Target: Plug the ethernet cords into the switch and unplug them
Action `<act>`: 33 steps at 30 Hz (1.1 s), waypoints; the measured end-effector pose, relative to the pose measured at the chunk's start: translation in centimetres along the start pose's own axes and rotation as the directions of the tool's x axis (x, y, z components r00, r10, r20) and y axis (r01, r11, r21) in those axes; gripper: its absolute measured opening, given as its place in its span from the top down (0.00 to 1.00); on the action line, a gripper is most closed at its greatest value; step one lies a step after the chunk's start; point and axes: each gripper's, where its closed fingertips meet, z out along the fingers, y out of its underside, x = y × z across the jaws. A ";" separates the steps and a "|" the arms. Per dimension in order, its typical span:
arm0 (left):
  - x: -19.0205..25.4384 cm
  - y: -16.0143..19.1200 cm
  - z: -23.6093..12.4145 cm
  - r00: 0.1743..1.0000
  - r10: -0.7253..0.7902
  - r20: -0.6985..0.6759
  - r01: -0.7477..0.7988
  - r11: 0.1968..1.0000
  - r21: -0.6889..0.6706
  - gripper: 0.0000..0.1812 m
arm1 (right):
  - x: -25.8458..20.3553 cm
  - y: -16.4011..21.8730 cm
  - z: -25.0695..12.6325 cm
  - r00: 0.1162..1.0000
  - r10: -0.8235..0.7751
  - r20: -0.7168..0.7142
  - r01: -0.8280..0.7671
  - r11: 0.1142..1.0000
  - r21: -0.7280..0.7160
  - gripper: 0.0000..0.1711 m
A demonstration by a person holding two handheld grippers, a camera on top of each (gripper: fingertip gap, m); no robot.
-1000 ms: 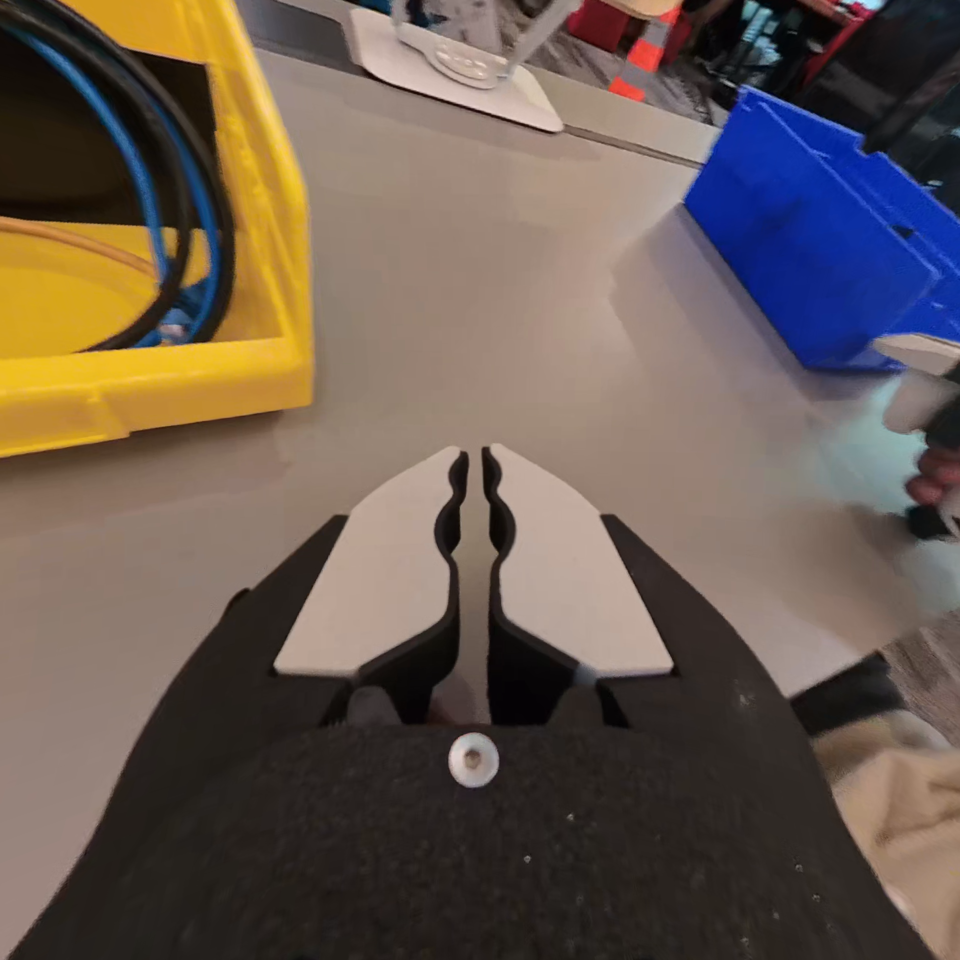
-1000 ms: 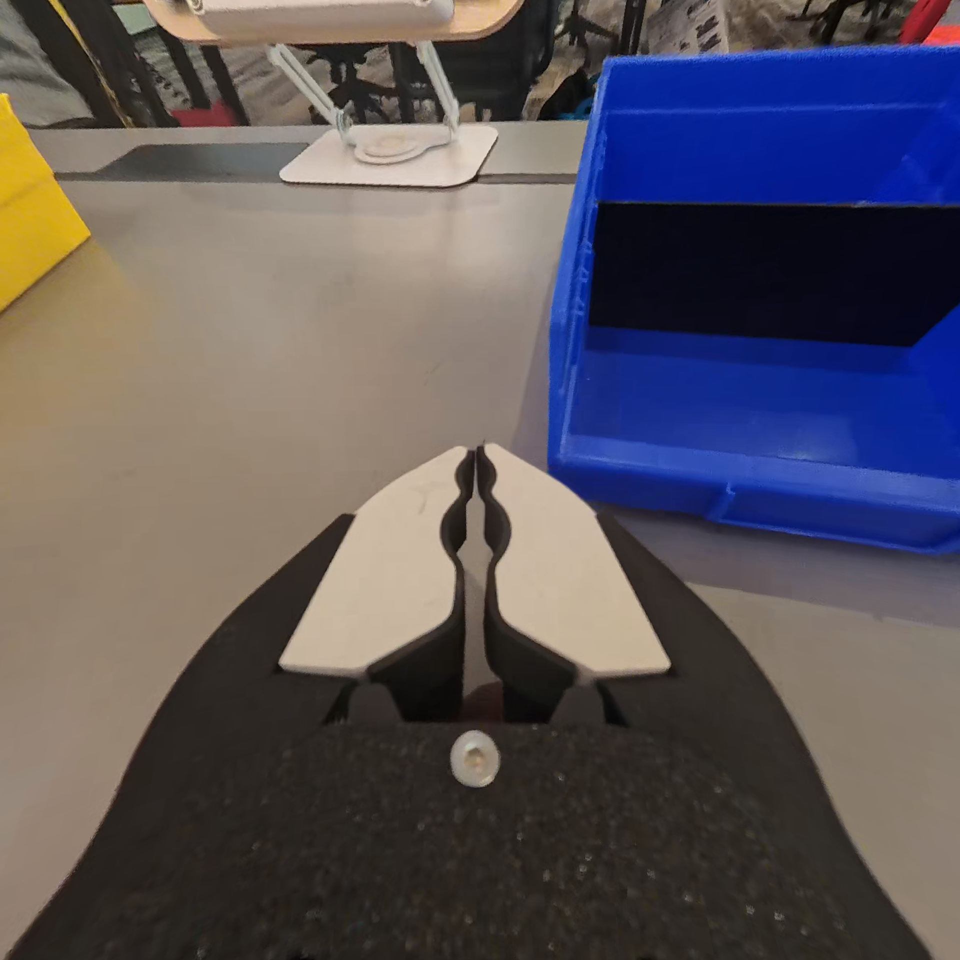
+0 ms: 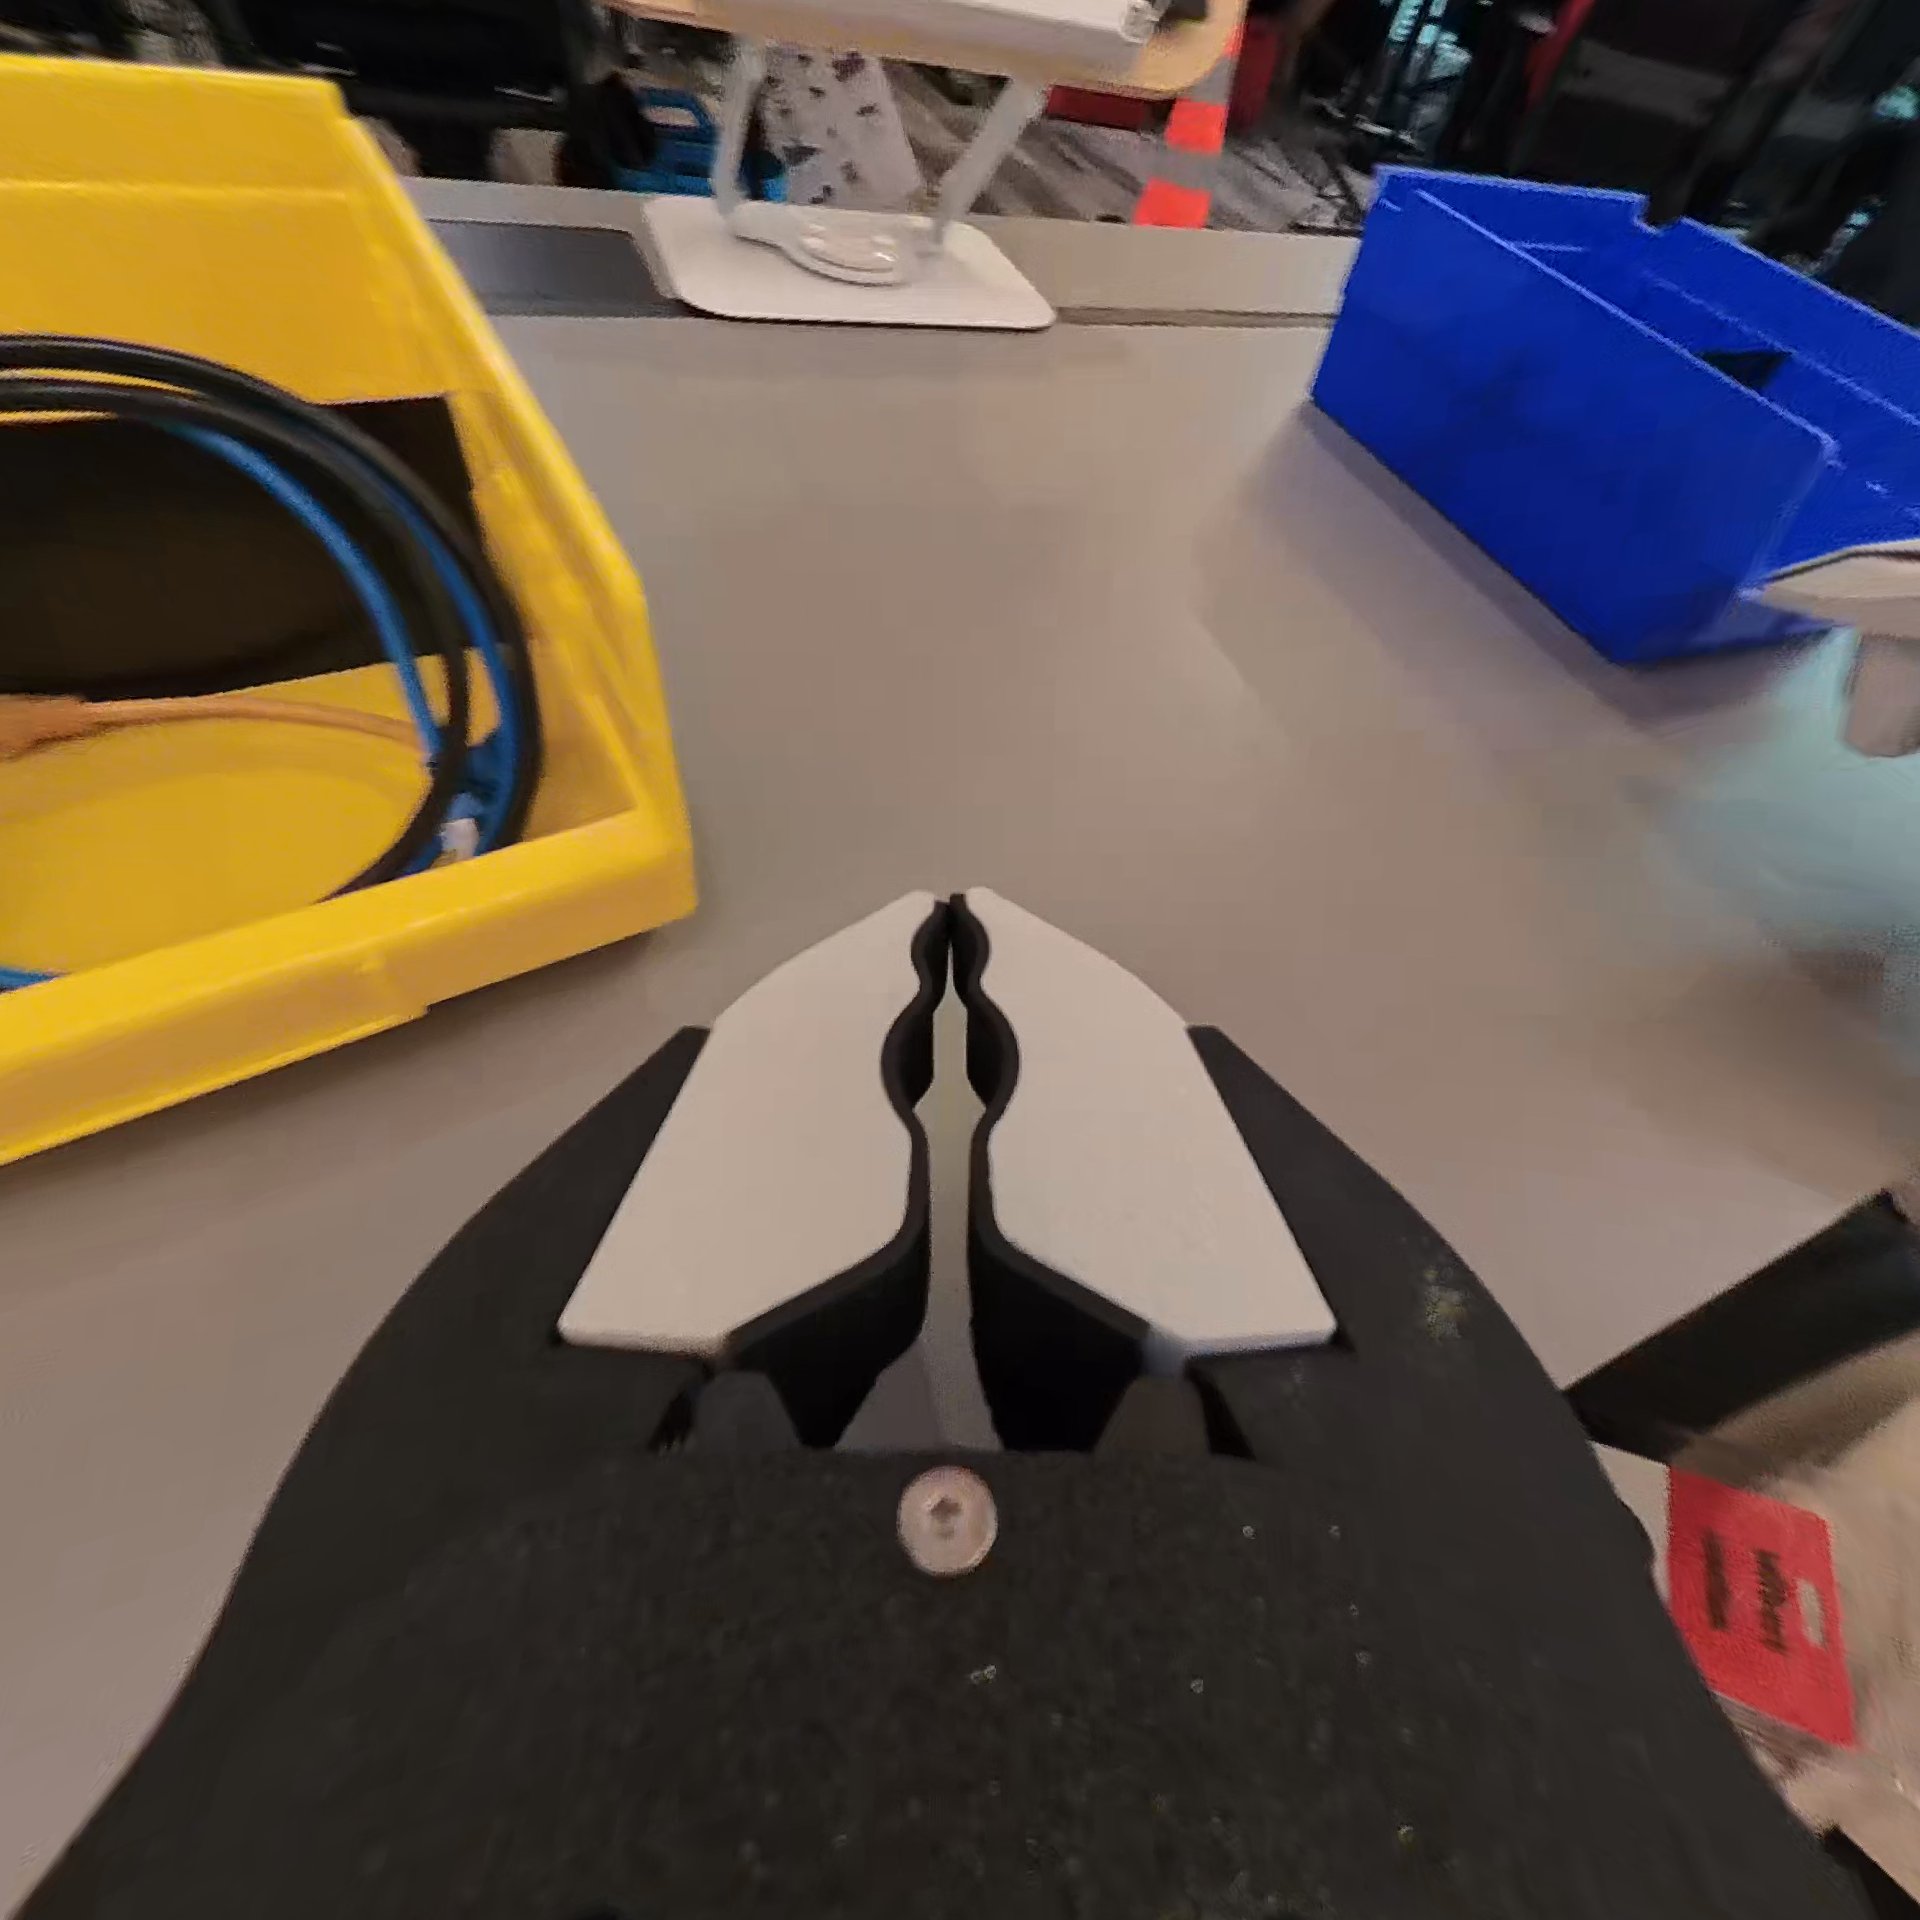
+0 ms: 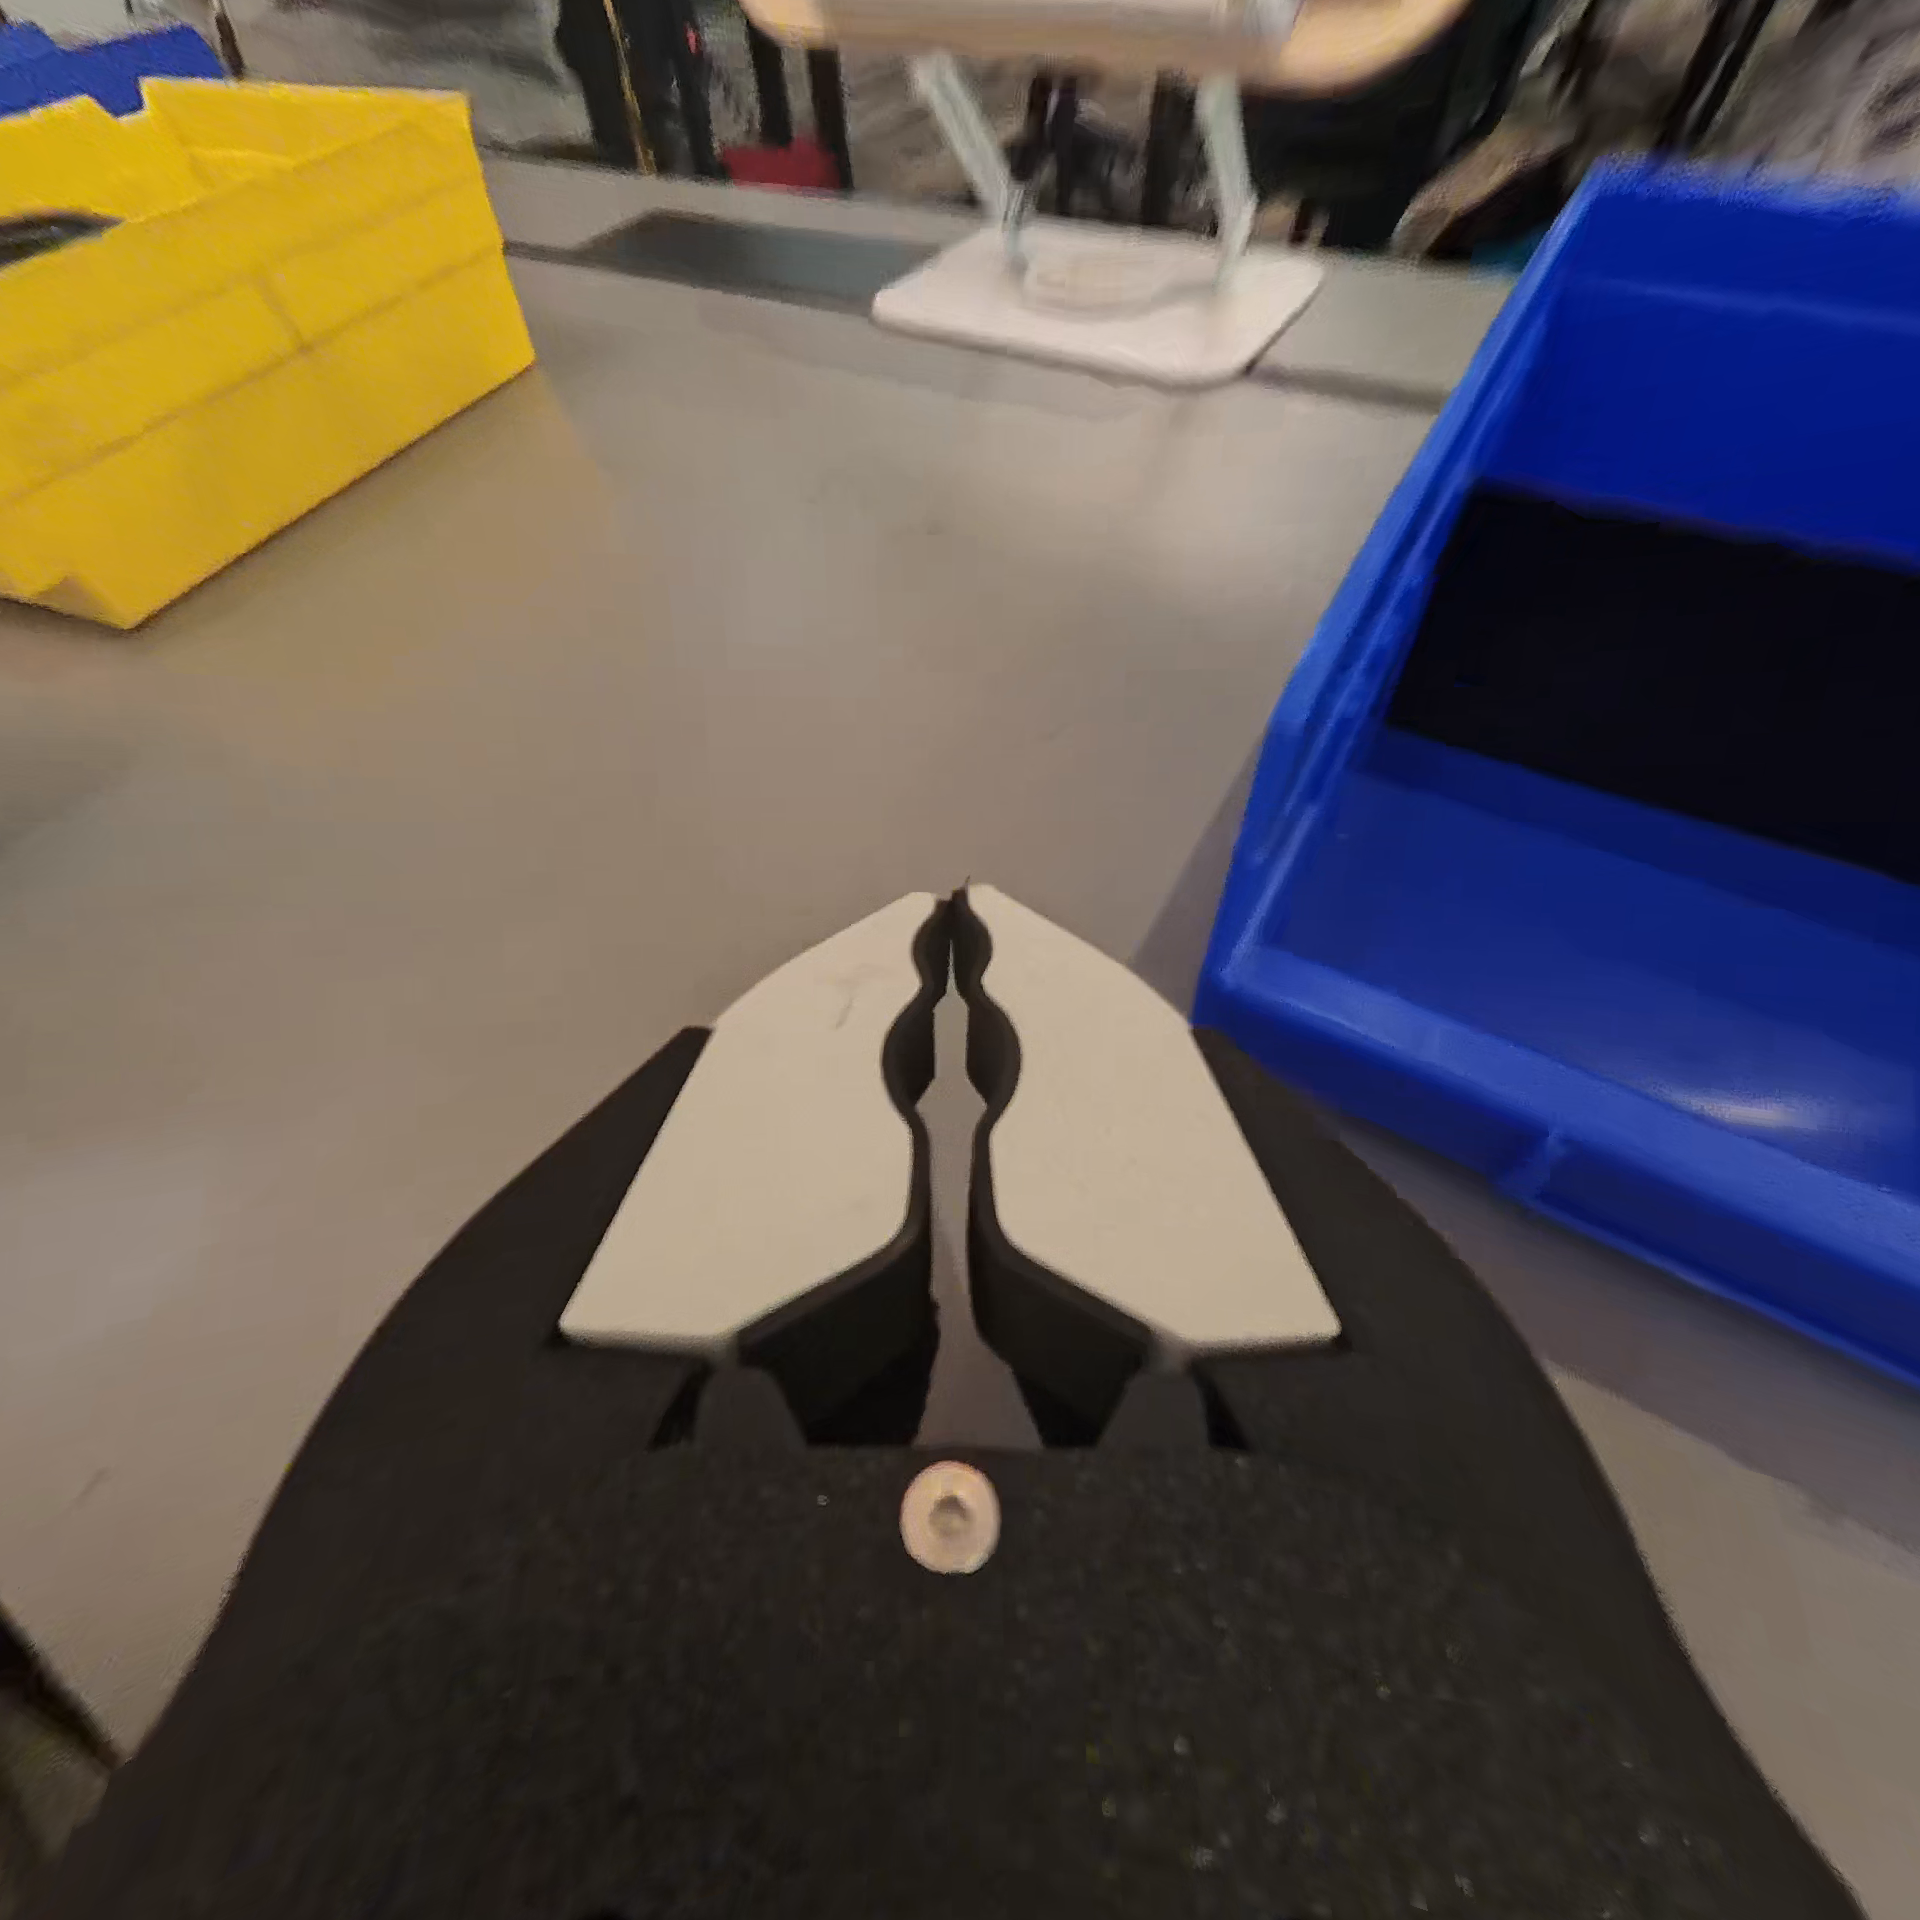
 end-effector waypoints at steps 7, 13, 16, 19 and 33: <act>-4.0 -1.0 -2.0 0.970 0.076 0.229 -0.089 0.995 0.045 0.86 | 1.3 -1.9 -2.5 0.989 -0.123 -0.085 0.131 0.985 0.108 0.87; -2.4 -1.2 -1.5 0.992 0.025 0.127 -0.036 0.996 0.081 0.86 | 1.5 -0.8 -1.8 0.990 -0.109 -0.095 0.113 0.993 0.041 0.79; -0.2 -1.6 -1.4 0.994 -0.081 -0.070 0.088 0.990 0.111 0.84 | 1.0 -0.7 -1.6 0.992 -0.107 -0.073 0.110 0.993 0.040 0.79; 0.3 -1.5 -1.6 0.982 -0.115 -0.150 0.132 0.985 0.108 0.83 | 0.8 -0.5 -1.3 0.996 -0.082 -0.048 0.084 0.996 0.037 0.79; -15.3 -11.9 4.4 0.989 -0.034 0.143 0.082 0.936 -0.343 0.64 | 0.1 0.2 -0.1 0.997 -0.074 -0.003 0.074 0.997 -0.004 0.80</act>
